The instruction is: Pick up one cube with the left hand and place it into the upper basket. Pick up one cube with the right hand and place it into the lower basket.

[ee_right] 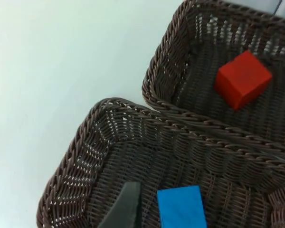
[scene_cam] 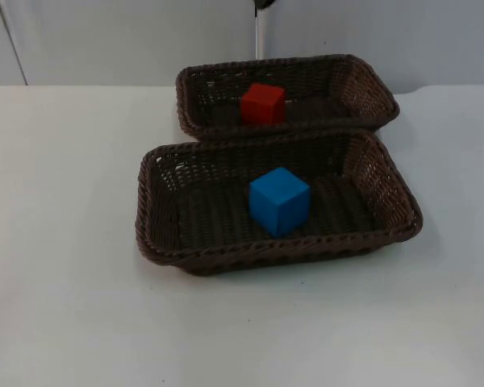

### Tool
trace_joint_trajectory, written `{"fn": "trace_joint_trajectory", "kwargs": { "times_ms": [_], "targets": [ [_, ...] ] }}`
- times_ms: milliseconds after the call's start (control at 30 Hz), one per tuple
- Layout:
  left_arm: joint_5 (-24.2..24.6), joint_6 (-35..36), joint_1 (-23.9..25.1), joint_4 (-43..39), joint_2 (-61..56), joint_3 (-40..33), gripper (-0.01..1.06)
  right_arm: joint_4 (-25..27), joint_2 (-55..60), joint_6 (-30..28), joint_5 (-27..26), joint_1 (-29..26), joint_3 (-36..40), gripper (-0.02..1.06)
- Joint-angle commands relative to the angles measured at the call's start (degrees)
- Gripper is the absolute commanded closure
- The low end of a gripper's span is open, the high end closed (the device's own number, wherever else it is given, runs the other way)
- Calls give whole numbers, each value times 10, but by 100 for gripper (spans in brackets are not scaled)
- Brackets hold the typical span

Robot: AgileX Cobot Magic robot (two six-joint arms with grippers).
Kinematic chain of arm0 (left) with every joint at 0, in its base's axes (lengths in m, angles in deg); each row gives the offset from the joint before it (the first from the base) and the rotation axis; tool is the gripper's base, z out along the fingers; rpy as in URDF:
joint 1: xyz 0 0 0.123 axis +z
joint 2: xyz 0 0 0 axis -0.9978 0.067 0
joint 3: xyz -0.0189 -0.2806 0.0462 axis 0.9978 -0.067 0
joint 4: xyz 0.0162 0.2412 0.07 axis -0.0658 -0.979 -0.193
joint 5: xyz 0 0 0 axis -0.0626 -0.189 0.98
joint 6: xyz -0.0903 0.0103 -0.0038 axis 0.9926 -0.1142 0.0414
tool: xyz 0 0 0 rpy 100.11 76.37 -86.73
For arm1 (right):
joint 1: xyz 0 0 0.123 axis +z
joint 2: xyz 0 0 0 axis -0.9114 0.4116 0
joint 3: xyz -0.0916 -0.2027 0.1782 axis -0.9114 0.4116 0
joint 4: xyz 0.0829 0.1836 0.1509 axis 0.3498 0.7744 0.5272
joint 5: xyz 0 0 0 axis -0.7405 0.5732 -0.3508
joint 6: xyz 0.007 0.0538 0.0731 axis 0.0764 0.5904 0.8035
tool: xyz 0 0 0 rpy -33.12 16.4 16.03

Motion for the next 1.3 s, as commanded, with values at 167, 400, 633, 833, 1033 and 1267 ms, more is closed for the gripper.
{"fn": "trace_joint_trajectory", "kwargs": {
  "times_ms": [167,400,633,833,1033,1267],
  "targets": [
    [-4,4,-2,1,-3,-2,15,-1,-80,-3,-49,-1,84,16],
    [-5,4,-2,-3,-3,-2,15,0,-165,-3,-89,-1,192,16],
    [-5,4,-2,-13,-3,-2,15,0,-247,-3,-96,-1,268,16],
    [5,4,-2,-12,-3,-2,15,-1,-323,-3,-96,-1,315,16],
    [11,4,-2,-14,-6,-2,15,-1,-394,-3,-96,-1,356,16],
    [11,4,-2,-16,-48,-2,15,-1,-474,-3,-96,-1,412,16]
  ]
}}
